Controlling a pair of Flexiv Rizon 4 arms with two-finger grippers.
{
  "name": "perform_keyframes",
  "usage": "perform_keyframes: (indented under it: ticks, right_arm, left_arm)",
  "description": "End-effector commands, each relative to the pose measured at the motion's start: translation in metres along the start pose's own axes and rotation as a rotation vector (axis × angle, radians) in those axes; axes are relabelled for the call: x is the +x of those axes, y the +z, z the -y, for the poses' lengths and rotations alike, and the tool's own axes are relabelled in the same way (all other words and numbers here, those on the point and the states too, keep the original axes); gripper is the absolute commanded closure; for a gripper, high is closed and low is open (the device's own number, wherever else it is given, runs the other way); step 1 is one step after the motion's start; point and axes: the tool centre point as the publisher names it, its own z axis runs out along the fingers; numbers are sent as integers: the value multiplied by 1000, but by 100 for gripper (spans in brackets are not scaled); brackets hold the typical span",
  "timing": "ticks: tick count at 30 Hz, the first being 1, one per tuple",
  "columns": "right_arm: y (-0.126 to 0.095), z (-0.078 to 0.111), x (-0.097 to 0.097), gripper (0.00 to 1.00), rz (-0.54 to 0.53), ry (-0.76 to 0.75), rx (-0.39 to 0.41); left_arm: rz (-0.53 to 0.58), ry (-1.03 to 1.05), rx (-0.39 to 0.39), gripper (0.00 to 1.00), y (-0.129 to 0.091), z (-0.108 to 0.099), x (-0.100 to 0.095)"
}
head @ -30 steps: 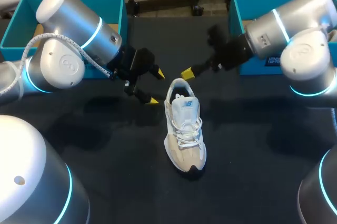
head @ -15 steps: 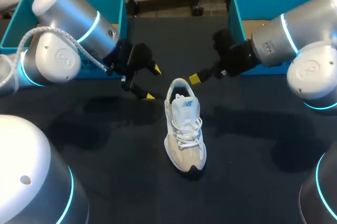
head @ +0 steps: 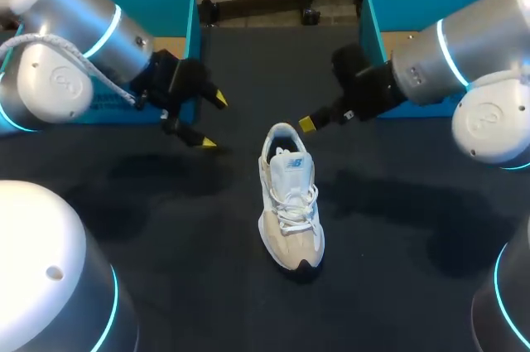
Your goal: Take the shoe out of the shoebox, open the shoe tongue, remove and reinsert the insole, then place the shoe into the shoebox
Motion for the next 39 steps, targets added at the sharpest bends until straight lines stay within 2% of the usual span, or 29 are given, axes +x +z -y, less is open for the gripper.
perform_keyframes:
  ticks: [1, 6, 13, 15, 24, 27, 39]
  right_arm:
    - [0, 1, 2, 100, 6, 1, 0]
    - [0, 1, 2, 100, 6, 1, 0]
    - [15, 1, 2, 100, 211, 42, 43]
    - [19, 1, 1, 100, 260, 62, 78]
    - [34, 6, 4, 100, 347, 150, 122]
    - [39, 13, 2, 100, 402, 208, 186]
    - [39, 13, 2, 100, 402, 208, 186]
  left_arm:
    - [17, 5, 1, 0, -29, -10, 13]
    - [30, 7, 6, 0, -49, -21, 19]
    - [32, 21, 8, 0, -63, -33, 26]
    - [33, 21, 6, 0, -67, -37, 28]
    - [49, 23, -3, 0, -82, -52, 33]
    - [54, 22, -3, 0, -86, -55, 35]
    - [54, 22, -3, 0, -86, -55, 35]
